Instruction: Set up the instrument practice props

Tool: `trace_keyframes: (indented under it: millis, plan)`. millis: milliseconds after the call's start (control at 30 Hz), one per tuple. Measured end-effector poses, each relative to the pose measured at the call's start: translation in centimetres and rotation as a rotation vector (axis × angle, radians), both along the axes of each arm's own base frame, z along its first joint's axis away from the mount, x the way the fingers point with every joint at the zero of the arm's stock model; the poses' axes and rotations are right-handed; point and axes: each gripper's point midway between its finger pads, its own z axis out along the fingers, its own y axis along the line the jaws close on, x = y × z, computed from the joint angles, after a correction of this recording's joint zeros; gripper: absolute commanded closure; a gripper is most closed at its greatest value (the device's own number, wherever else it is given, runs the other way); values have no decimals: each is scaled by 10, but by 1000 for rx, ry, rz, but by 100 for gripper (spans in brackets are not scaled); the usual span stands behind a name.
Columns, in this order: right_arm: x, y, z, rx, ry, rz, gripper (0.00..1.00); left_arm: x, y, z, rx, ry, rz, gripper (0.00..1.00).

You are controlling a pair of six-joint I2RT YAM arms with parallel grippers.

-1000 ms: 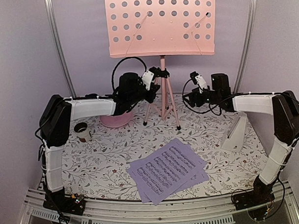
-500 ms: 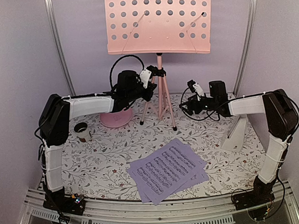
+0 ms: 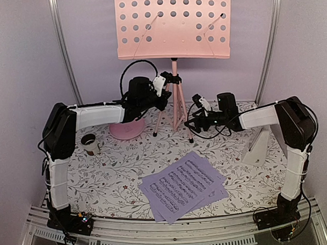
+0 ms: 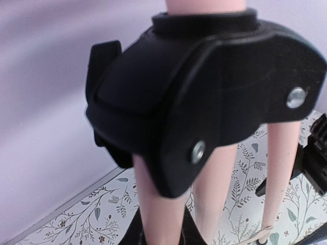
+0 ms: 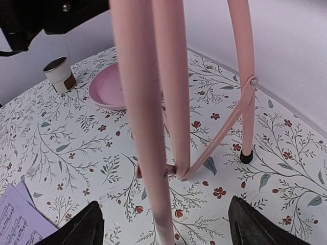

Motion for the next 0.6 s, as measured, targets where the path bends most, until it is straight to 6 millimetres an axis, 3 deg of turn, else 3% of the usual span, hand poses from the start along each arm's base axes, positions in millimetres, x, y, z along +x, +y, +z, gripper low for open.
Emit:
trace_keyframes:
  millis: [200, 600]
  plan:
    - [13, 7, -19, -15, 23, 1, 31, 0, 0, 0, 0, 0, 0, 100]
    - [23, 20, -16, -5, 6, 23, 68, 0, -1, 0, -1, 0, -1, 100]
